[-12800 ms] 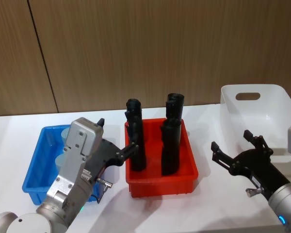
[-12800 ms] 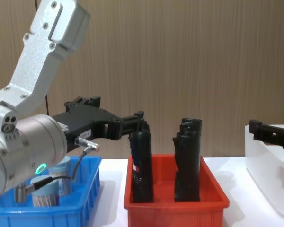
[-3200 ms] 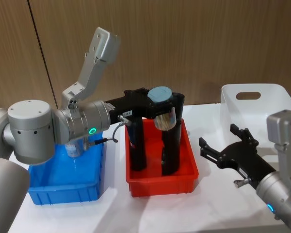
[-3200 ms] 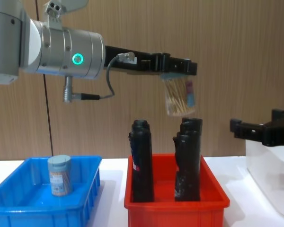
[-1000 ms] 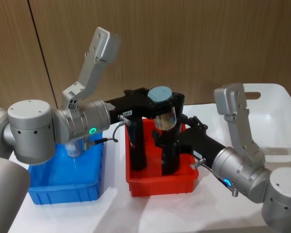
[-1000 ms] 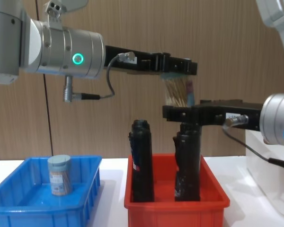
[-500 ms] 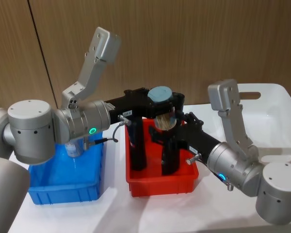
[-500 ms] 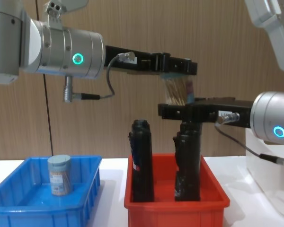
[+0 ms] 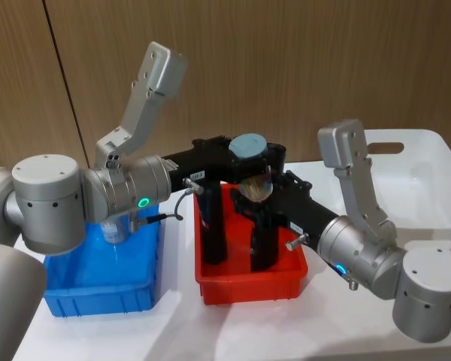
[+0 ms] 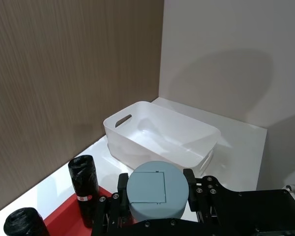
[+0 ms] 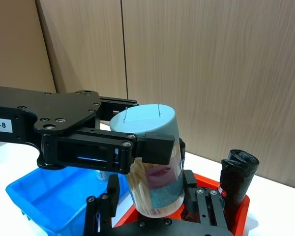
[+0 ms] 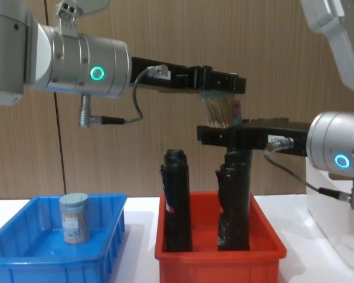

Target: Pick the cotton swabs from the blue box and place them into the white box.

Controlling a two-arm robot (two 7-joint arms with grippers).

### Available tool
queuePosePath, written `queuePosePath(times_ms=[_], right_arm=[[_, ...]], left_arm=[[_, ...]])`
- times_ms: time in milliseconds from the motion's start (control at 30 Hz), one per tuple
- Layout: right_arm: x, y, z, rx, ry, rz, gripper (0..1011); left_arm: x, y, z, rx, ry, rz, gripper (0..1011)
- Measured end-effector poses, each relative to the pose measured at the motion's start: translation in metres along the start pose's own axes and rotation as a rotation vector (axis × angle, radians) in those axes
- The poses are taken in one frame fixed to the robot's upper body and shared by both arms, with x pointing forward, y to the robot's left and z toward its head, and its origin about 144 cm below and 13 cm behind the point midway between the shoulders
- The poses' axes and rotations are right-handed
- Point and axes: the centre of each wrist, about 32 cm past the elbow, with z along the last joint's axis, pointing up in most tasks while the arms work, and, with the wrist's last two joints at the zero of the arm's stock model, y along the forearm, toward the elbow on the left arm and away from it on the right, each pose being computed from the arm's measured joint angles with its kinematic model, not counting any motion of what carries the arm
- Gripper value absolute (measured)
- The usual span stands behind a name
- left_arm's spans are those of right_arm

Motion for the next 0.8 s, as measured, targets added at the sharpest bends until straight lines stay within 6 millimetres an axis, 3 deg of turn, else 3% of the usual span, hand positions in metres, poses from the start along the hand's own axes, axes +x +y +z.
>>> queuePosePath(times_ms=[233, 667, 800], right_arm=[[-0.0006, 0.0014, 0.0007, 0.002, -0.003, 0.005, 634], [-0.0011, 0.0024, 0.0023, 0.004, -0.006, 0.008, 629], [-0.0028, 0.0033, 0.0032, 0.006, -0.008, 0.017, 629]], left_arm=[[0.0, 0.0, 0.0, 0.0, 0.0, 0.0, 671], [0.0001, 0.0001, 0.0001, -0.001, 0.0, 0.0, 671], [-0.0003, -0.0003, -0.0001, 0.0, 0.0, -0.001, 747]])
